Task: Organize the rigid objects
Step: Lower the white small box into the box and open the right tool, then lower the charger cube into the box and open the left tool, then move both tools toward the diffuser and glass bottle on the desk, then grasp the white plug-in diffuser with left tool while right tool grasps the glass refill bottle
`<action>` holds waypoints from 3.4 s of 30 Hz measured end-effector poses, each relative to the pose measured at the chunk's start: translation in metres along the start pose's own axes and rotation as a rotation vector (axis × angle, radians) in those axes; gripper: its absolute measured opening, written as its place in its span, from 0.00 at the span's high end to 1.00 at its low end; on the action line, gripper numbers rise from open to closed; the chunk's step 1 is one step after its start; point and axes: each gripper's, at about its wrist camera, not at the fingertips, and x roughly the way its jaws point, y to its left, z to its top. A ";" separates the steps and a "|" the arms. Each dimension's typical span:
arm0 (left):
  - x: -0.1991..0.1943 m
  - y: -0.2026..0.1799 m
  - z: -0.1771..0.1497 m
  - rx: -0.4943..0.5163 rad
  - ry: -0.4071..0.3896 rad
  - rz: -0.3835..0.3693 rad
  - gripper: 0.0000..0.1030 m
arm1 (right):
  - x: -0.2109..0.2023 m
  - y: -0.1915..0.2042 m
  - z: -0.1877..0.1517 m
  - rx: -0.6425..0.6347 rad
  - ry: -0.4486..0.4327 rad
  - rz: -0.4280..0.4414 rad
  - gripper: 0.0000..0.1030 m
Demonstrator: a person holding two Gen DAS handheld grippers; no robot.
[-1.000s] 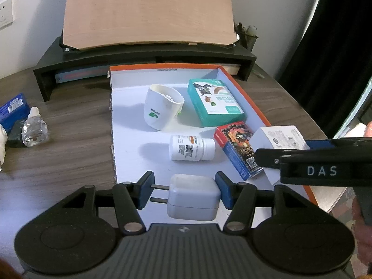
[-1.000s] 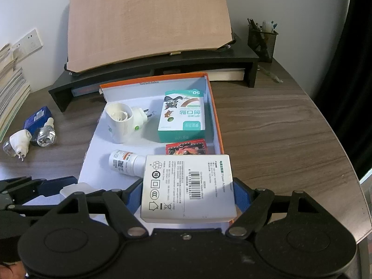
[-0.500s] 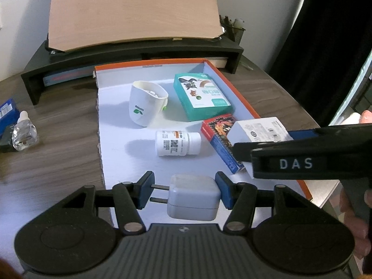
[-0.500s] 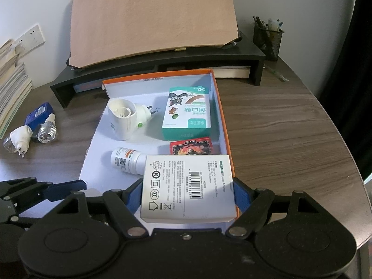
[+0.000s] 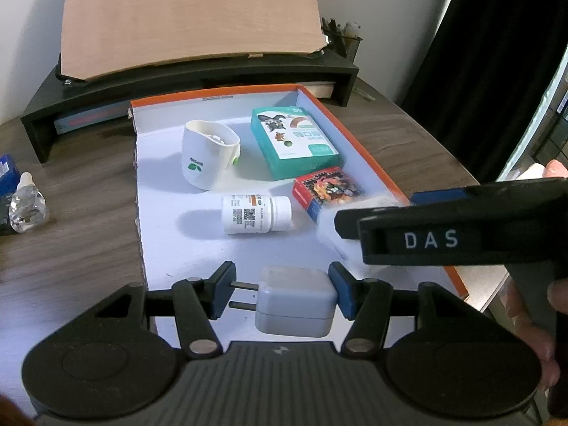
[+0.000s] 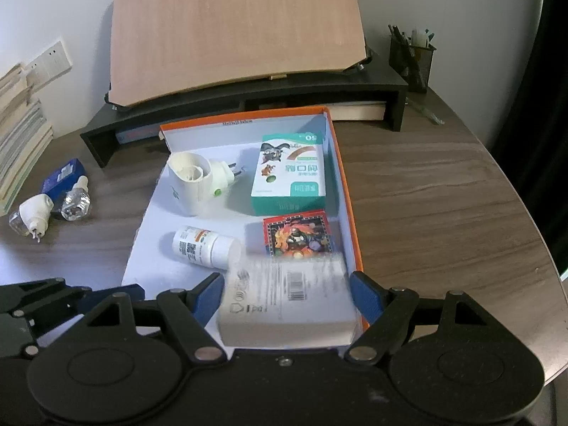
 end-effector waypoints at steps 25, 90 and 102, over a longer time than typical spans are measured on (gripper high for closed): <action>-0.006 -0.006 0.001 0.002 -0.046 -0.037 0.37 | -0.028 -0.013 0.002 0.054 -0.104 -0.038 0.10; -0.050 0.256 -0.016 -0.516 -0.125 0.498 0.00 | 0.028 0.174 0.021 -0.187 -0.036 0.114 0.08; -0.027 0.287 -0.016 -0.545 -0.129 0.478 0.00 | 0.044 0.180 0.024 -0.177 -0.005 0.086 0.08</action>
